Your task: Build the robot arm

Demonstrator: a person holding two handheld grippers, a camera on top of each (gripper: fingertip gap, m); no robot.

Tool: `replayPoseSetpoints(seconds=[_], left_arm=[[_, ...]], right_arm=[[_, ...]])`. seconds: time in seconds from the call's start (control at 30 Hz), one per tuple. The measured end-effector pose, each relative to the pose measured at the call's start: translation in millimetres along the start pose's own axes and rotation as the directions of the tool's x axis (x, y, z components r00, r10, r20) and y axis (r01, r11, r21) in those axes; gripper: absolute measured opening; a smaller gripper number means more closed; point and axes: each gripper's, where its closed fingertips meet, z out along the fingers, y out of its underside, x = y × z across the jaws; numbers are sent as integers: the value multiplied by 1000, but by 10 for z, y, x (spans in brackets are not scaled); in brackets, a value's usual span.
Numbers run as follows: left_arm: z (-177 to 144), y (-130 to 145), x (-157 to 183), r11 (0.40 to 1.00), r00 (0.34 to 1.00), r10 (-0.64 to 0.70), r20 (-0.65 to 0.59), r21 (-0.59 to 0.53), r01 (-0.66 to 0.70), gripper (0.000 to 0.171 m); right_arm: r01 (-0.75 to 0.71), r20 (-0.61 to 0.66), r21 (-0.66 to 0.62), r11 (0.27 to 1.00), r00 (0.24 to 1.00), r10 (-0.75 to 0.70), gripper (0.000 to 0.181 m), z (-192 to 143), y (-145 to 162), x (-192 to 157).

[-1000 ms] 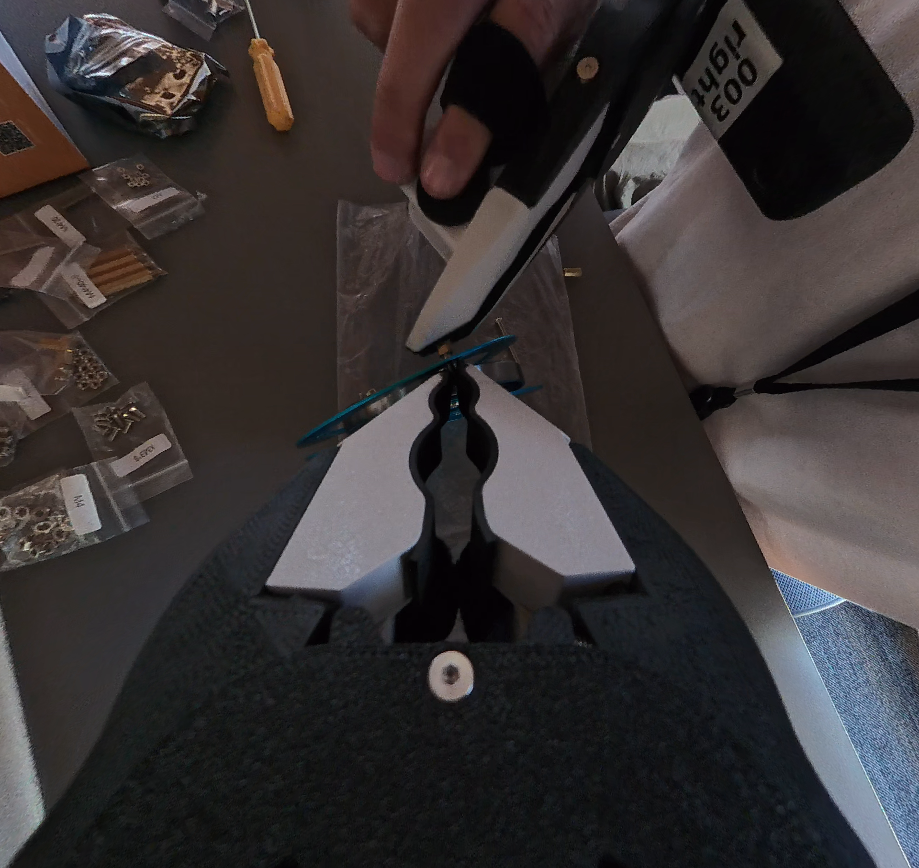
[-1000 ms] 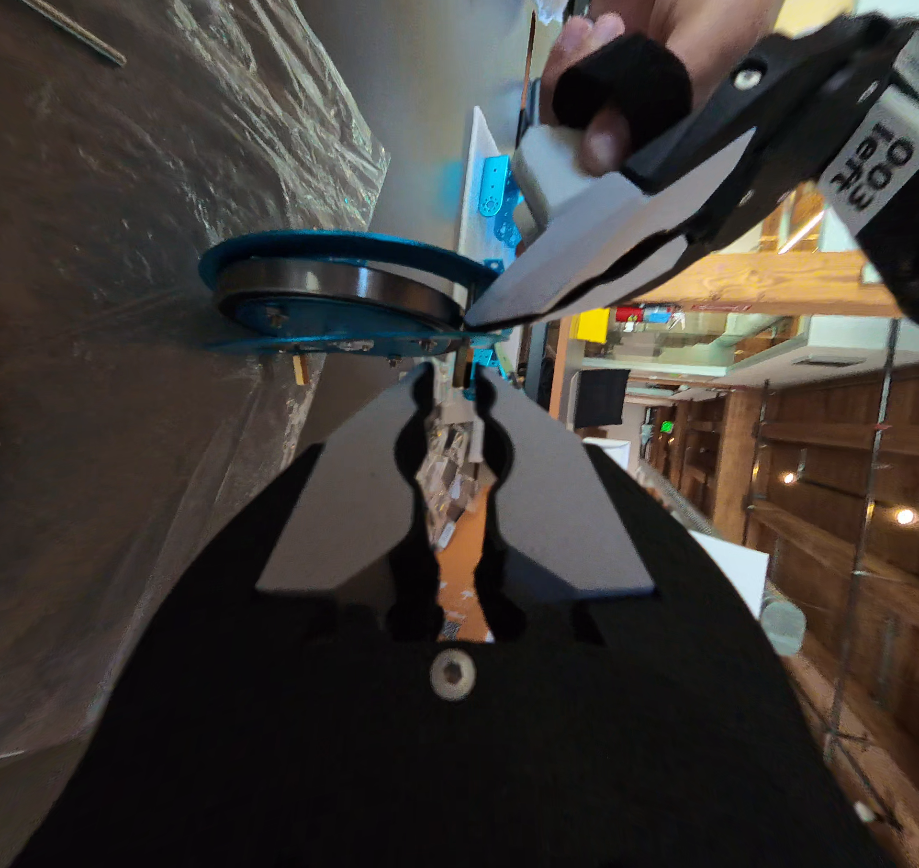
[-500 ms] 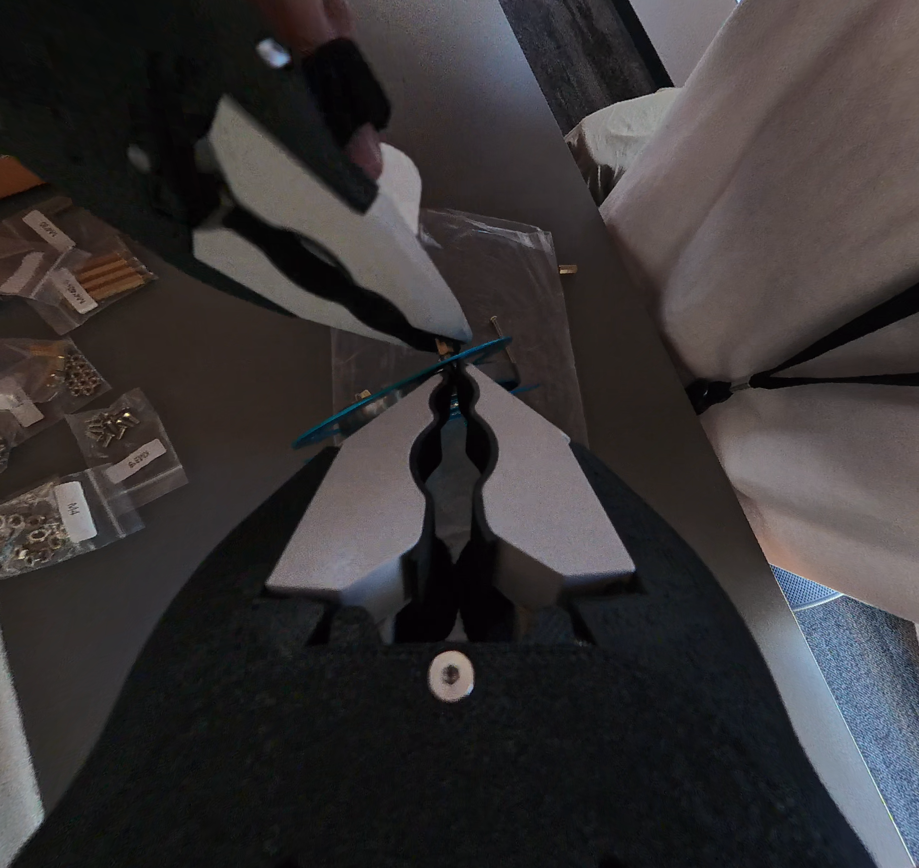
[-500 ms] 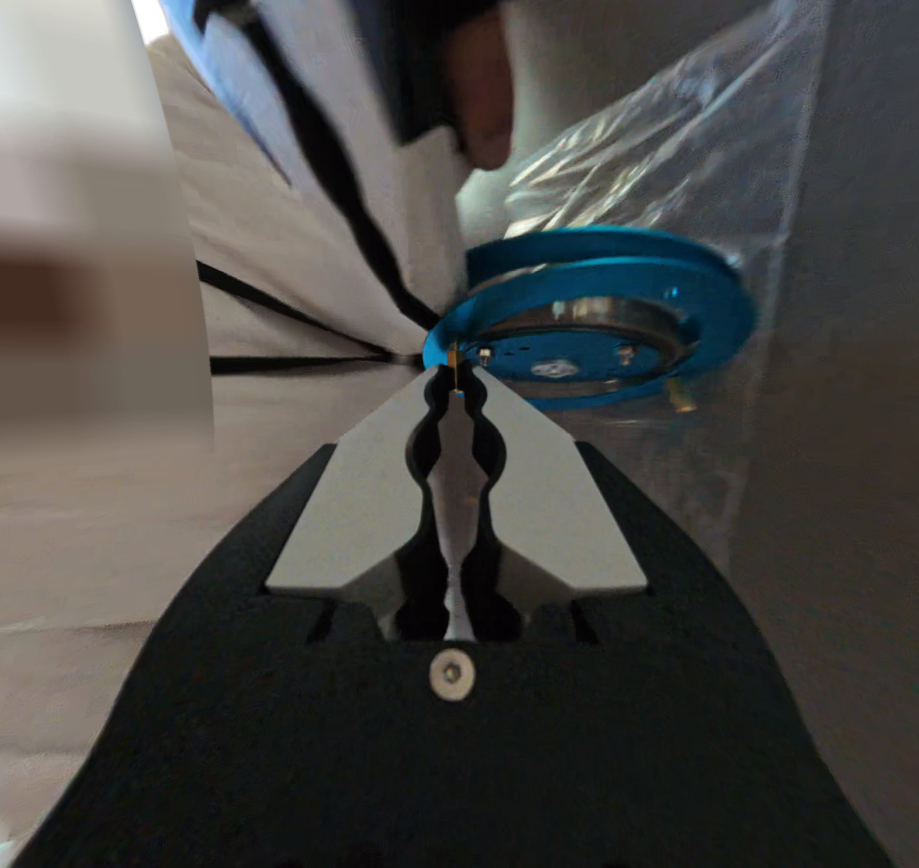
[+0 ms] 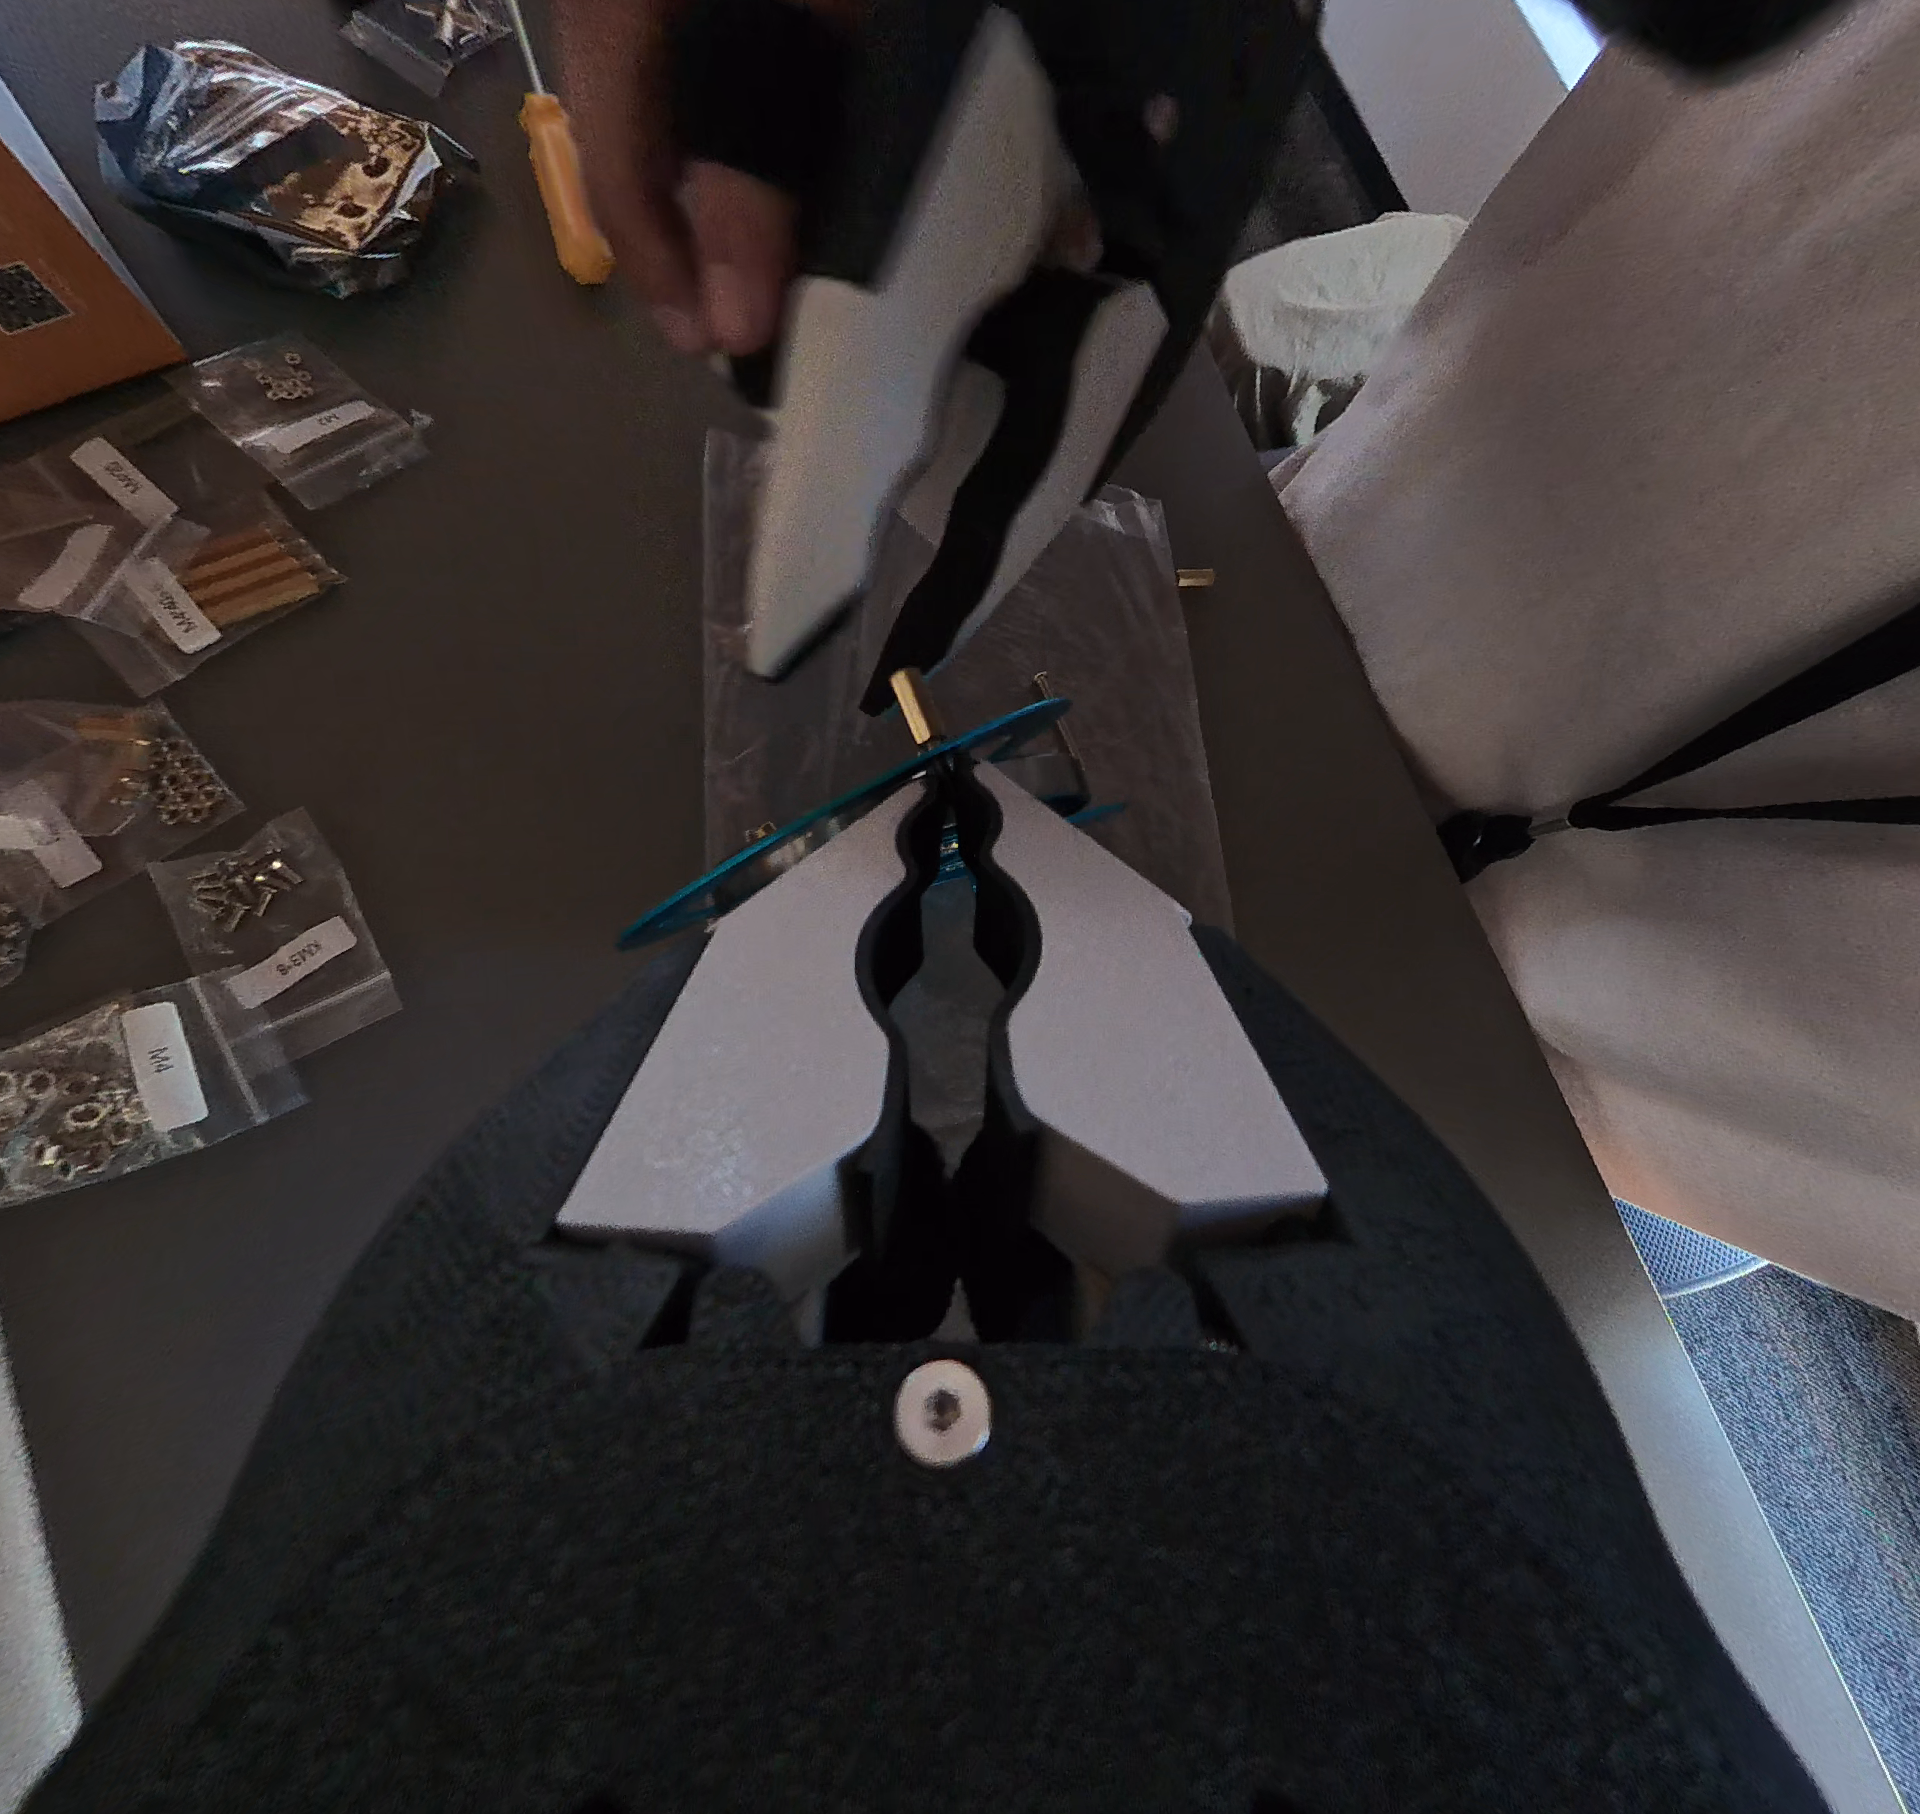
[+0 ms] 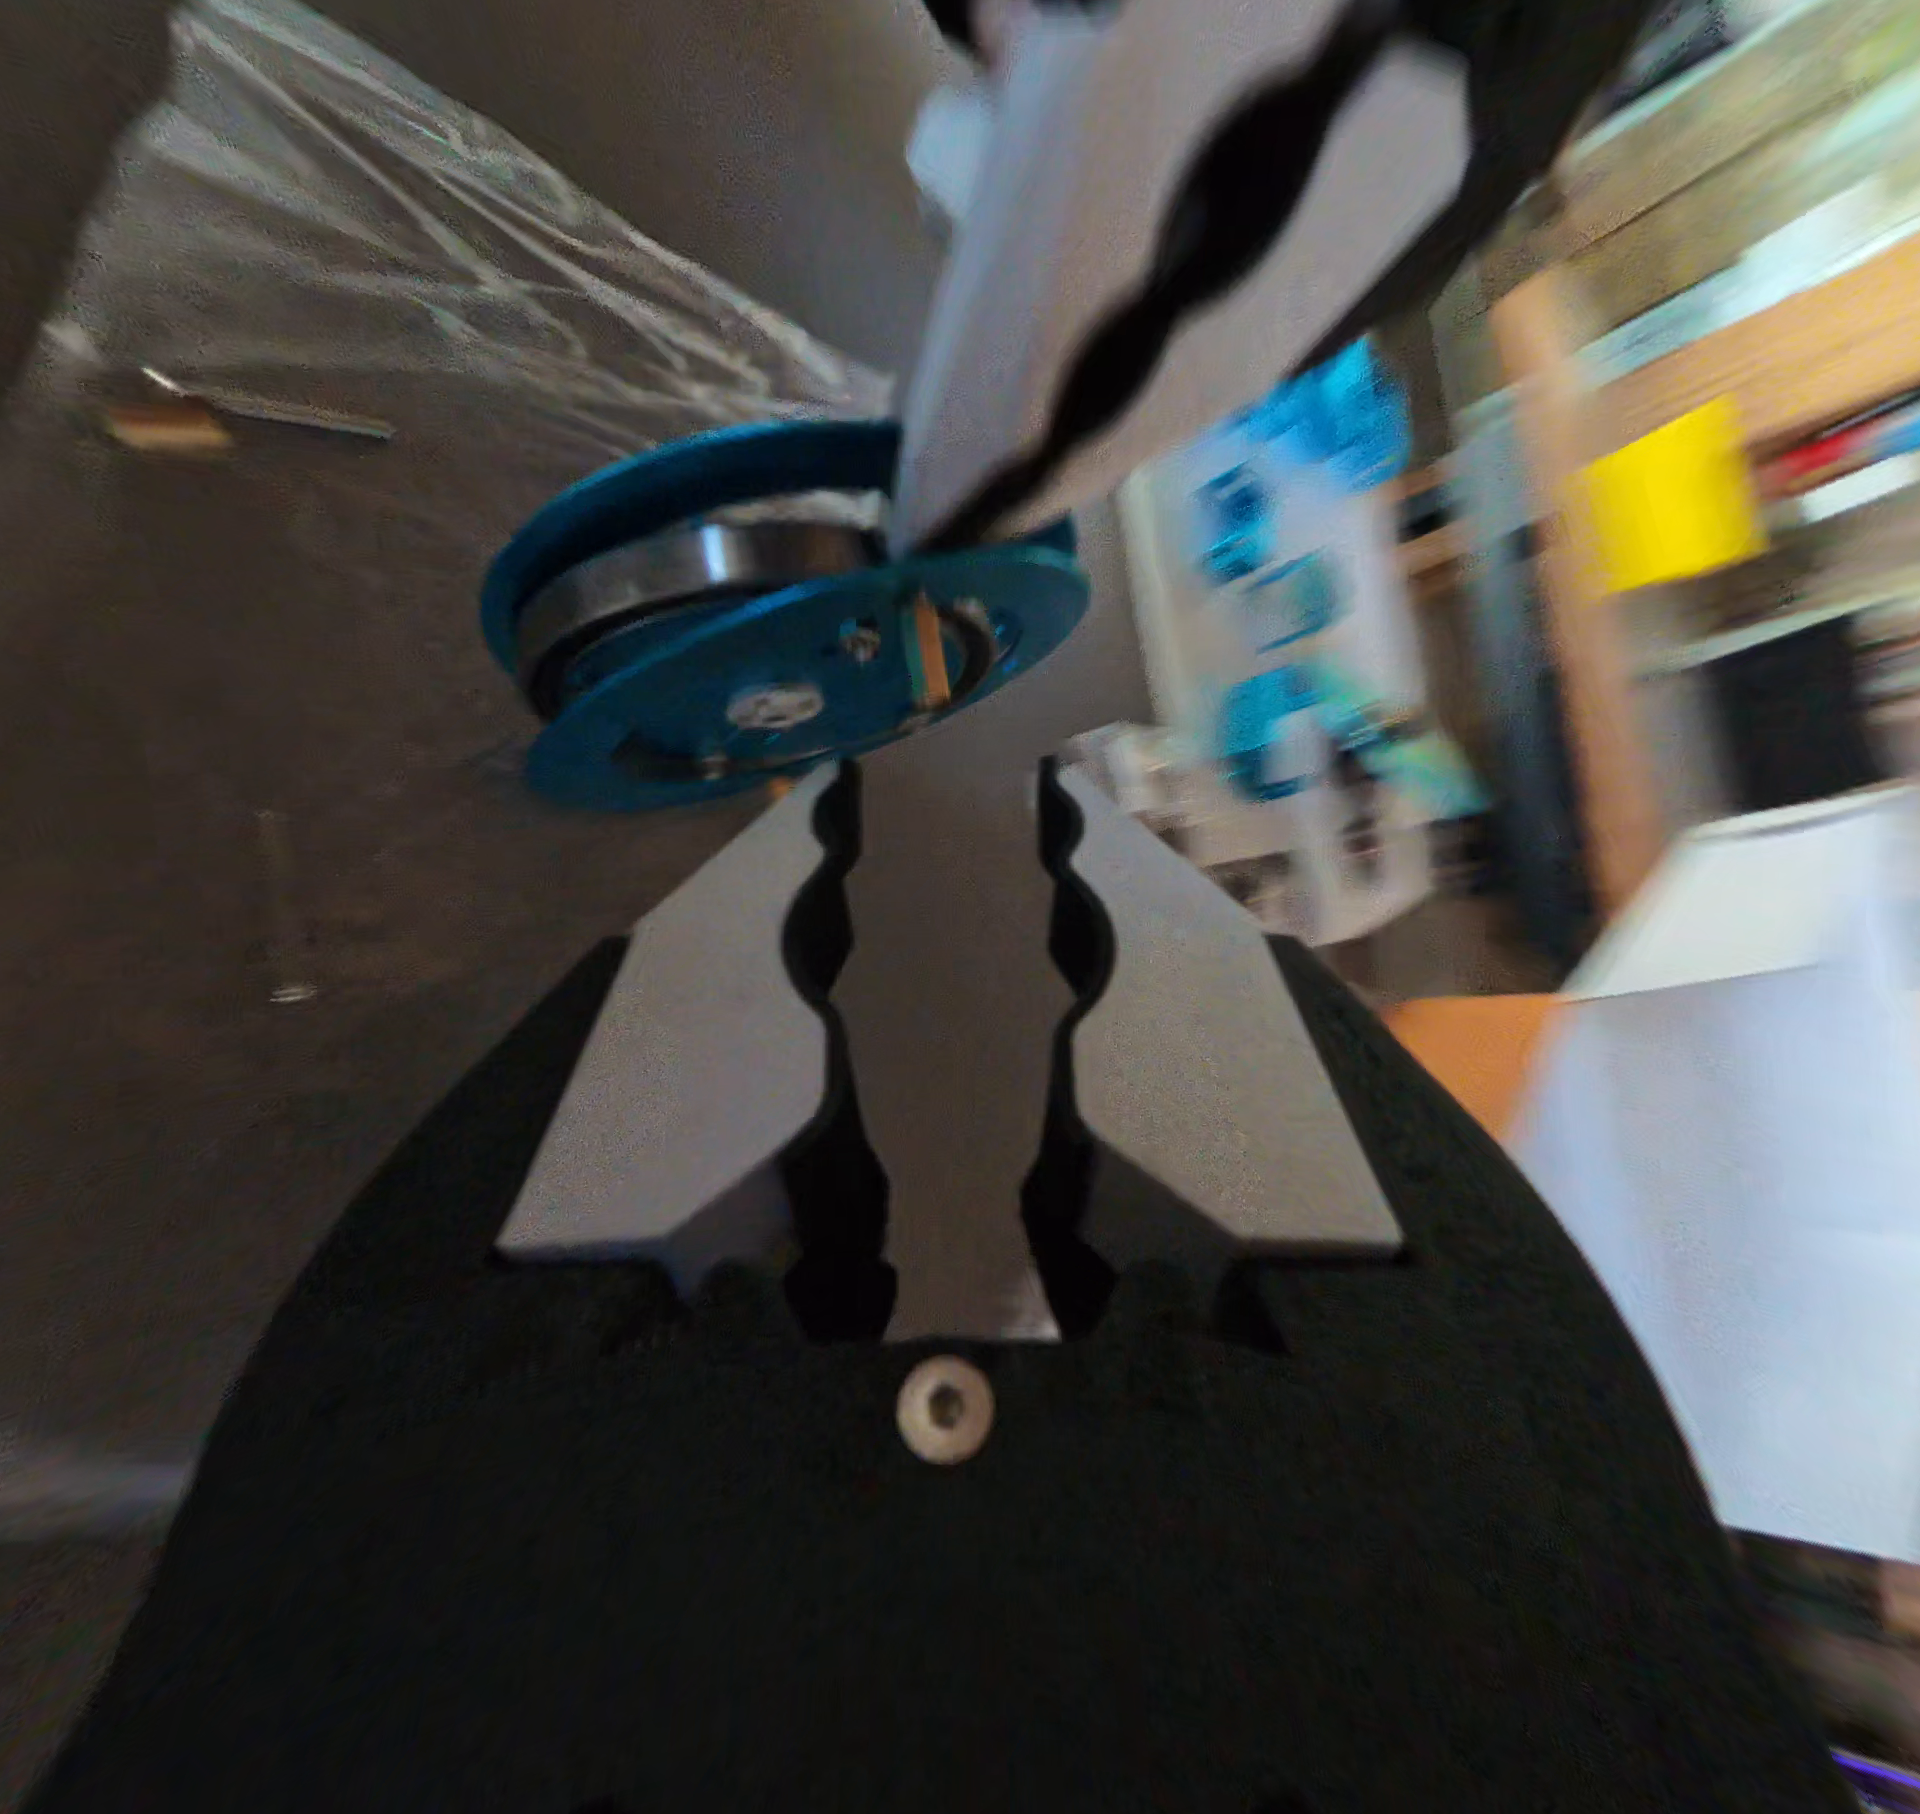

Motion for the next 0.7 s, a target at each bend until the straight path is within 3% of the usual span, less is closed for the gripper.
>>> replayPoseSetpoints(seconds=[0.07,0.13,0.23,0.27,0.47,0.7], left_arm=[[3,-1,4,1000,1000,2,2,-1,-2,2],[5,0,9,1000,1000,5,3,-4,-5,2],[16,-2,31,1000,1000,16,3,-10,-16,2],[18,-7,29,1000,1000,21,15,-14,-21,2],[-39,-6,-49,995,992,40,122,-90,-29,11],[-26,94,-65,969,977,119,175,-235,-76,4]], right_arm=[[178,-98,-14,984,979,-178,23,-4,-114,-47],[204,-70,-73,976,975,-209,29,68,-98,-105],[238,-73,-74,968,967,-243,3,66,-144,-21],[249,-46,-86,965,966,-254,3,64,-135,-19],[15,186,-79,997,983,0,3,23,-202,-16],[-62,188,-26,998,980,66,3,86,-219,3]])
